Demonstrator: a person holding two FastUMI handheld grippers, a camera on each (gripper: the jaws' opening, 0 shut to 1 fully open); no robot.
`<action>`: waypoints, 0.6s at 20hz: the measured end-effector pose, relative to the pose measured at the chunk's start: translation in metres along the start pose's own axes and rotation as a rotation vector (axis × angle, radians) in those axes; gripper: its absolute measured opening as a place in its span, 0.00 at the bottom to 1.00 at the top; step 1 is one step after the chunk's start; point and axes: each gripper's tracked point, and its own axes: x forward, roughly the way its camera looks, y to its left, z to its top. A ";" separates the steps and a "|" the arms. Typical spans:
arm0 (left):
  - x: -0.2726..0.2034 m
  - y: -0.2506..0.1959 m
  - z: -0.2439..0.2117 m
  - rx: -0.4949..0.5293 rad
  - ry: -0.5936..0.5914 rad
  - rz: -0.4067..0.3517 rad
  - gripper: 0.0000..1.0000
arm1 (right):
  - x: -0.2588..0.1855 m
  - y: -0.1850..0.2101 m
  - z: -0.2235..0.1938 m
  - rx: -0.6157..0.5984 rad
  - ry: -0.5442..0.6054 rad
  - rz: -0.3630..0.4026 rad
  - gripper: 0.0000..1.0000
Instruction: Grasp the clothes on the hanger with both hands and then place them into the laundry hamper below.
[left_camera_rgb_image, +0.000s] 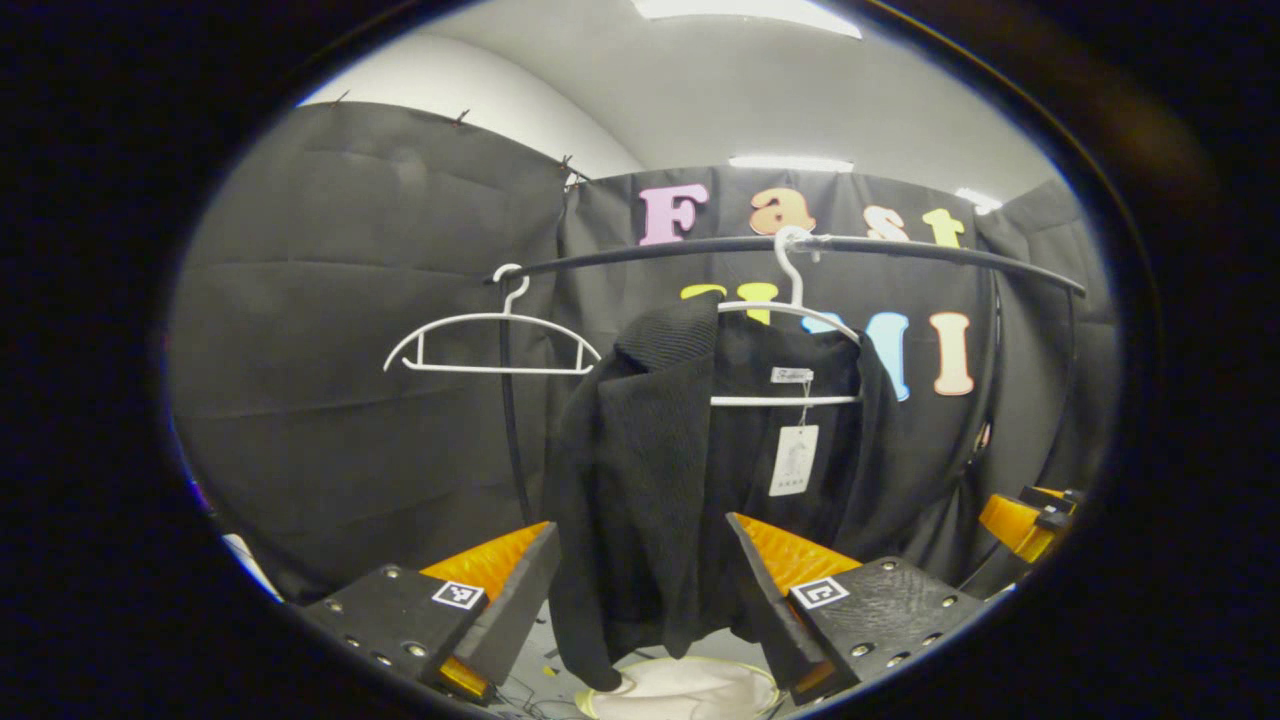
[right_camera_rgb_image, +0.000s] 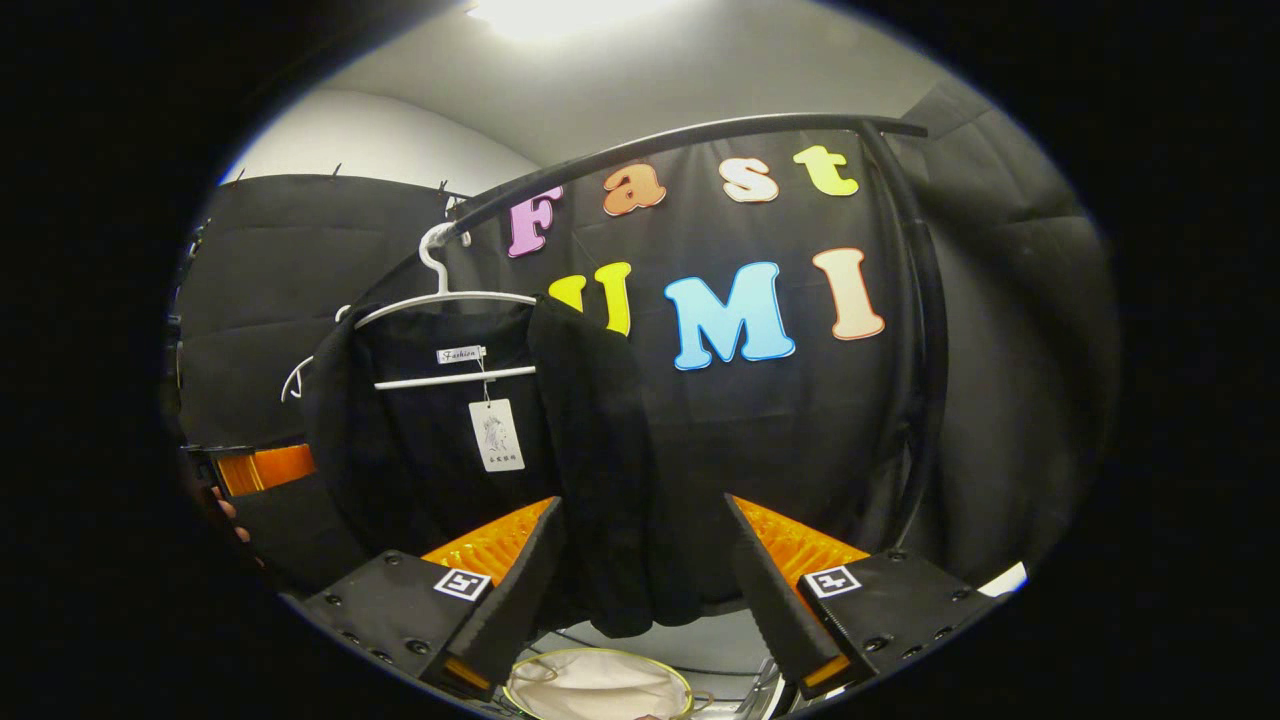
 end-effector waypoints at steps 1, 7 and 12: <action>0.008 -0.004 0.000 0.005 -0.004 0.008 0.94 | 0.005 -0.001 0.001 0.000 -0.007 0.014 0.93; 0.058 -0.034 -0.014 -0.070 0.014 0.011 0.94 | 0.041 0.014 -0.005 -0.001 -0.007 0.137 0.93; 0.087 -0.040 -0.020 -0.040 0.012 0.062 0.94 | 0.070 0.013 -0.007 -0.006 0.009 0.189 0.98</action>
